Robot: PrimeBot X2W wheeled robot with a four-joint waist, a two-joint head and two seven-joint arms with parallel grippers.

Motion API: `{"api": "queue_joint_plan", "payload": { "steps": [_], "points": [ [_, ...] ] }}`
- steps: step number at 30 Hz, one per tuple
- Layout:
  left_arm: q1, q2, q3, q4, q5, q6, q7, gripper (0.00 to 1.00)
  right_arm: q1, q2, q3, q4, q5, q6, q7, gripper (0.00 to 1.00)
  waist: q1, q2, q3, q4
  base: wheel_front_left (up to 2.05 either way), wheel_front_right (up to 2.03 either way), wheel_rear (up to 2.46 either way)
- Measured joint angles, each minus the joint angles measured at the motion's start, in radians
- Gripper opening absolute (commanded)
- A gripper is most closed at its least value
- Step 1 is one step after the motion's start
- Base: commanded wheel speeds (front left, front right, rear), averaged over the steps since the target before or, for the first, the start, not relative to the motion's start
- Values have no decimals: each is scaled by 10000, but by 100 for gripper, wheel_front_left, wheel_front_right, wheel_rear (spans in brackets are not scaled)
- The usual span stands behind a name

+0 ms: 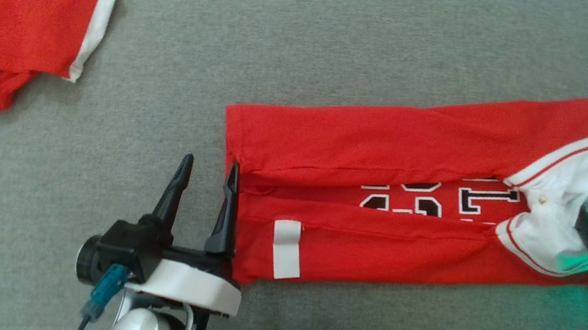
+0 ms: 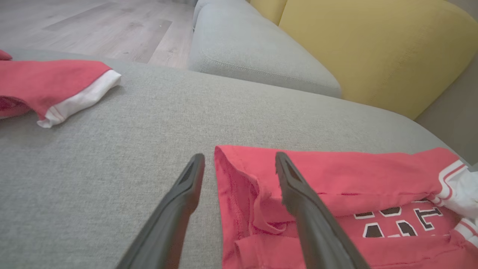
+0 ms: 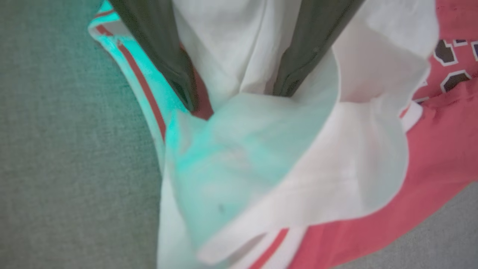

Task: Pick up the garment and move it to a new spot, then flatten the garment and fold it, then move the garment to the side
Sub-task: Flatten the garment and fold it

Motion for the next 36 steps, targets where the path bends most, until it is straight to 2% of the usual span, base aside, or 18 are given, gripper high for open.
{"api": "queue_joint_plan", "payload": {
  "steps": [5, 12, 18, 26, 27, 28, 29, 30, 36],
  "points": [
    [157, -347, 430, 443, 431, -660, 0, 100, -444, 21, -245, 451, -393, 0, -19, 100, 0, 0, 73, 240, 0, 0, 0],
    [287, -596, 821, 543, 683, -1177, 0, 100, -981, -150, -740, 1227, -1080, 2, -326, 100, 0, 0, 19, 586, 0, 0, 0],
    [294, -625, 970, 539, 679, -1342, 0, 100, -1083, -516, -928, 1590, -1294, 2, -416, 100, 0, 0, 110, 730, 0, 0, 0],
    [290, -629, 978, 523, 660, -1342, 0, 100, -1099, -711, -564, 1580, -1152, 2, -314, 100, 0, 0, 213, 702, 0, 0, 0],
    [289, -629, 978, 523, 637, -1342, 0, 100, -1104, -729, -527, 1576, -1087, 2, -276, 67, 0, 0, 216, 692, 0, 0, 0],
    [289, -629, 978, 523, 631, -1344, 0, 100, -1105, -750, -453, 1570, -1022, 2, -259, 67, 0, 0, 221, 679, 0, 0, 0],
    [288, -629, 978, 525, 631, -1354, 0, 100, -1105, -761, -391, 1551, -930, 2, -215, 21, 0, 0, 220, 670, 0, 0, 0],
    [287, -629, 976, 525, 631, -1356, 0, 100, -1104, -731, -355, 1526, -696, 2, -192, 0, 0, 0, 218, 655, 0, 0, 0],
    [289, -631, 997, 525, 631, -1356, 0, 100, -1104, -548, -531, 1601, -48, 2, -523, 0, 1, 0, 149, 552, 0, 0, 0]
  ]
}}
